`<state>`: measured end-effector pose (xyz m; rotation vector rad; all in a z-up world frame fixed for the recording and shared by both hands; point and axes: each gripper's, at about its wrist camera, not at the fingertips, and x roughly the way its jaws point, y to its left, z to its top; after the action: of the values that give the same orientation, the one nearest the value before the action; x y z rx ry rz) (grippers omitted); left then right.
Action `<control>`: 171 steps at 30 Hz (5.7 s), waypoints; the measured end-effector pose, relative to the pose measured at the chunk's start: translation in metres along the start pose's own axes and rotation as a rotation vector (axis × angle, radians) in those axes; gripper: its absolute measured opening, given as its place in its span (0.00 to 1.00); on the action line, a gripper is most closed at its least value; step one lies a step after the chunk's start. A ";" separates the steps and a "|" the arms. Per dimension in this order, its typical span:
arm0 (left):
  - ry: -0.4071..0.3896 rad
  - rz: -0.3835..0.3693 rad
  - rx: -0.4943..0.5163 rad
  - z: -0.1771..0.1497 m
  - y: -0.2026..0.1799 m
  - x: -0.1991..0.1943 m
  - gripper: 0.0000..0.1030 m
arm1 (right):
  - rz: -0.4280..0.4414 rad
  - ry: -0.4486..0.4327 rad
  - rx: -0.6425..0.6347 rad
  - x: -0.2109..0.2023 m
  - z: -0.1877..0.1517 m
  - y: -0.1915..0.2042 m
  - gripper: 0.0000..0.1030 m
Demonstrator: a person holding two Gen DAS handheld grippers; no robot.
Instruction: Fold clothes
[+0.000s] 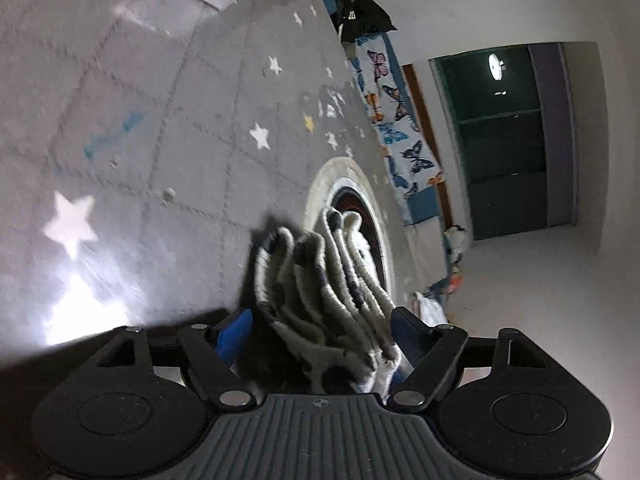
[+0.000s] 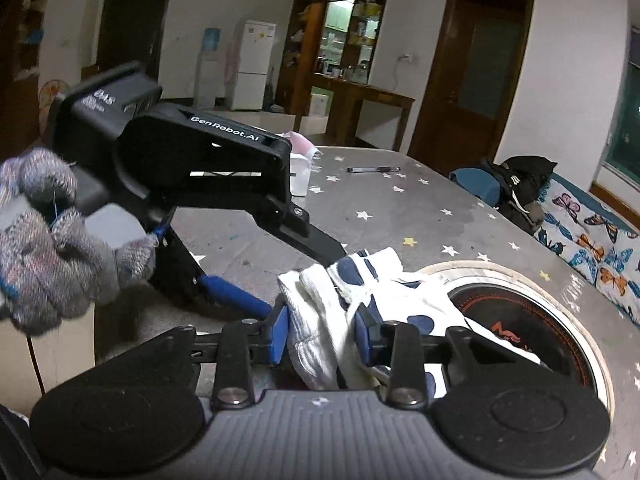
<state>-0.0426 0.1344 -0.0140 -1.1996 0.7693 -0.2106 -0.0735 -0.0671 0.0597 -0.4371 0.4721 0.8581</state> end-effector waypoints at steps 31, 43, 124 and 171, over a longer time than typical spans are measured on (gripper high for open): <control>0.013 -0.078 -0.022 0.008 -0.002 0.029 0.70 | 0.039 -0.065 -0.031 -0.014 -0.011 0.008 0.31; 0.033 -0.034 0.002 0.012 0.011 0.038 0.33 | 0.060 -0.064 0.047 -0.029 -0.016 -0.011 0.30; 0.228 0.086 0.773 -0.080 -0.204 0.270 0.44 | -0.782 0.085 0.857 -0.141 -0.202 -0.339 0.12; 0.281 0.040 1.029 -0.137 -0.214 0.276 0.28 | -0.564 0.062 0.813 -0.156 -0.199 -0.264 0.52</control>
<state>0.1247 -0.1968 0.0406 -0.1767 0.7670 -0.6587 0.0052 -0.4226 0.0314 0.1617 0.6666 0.0672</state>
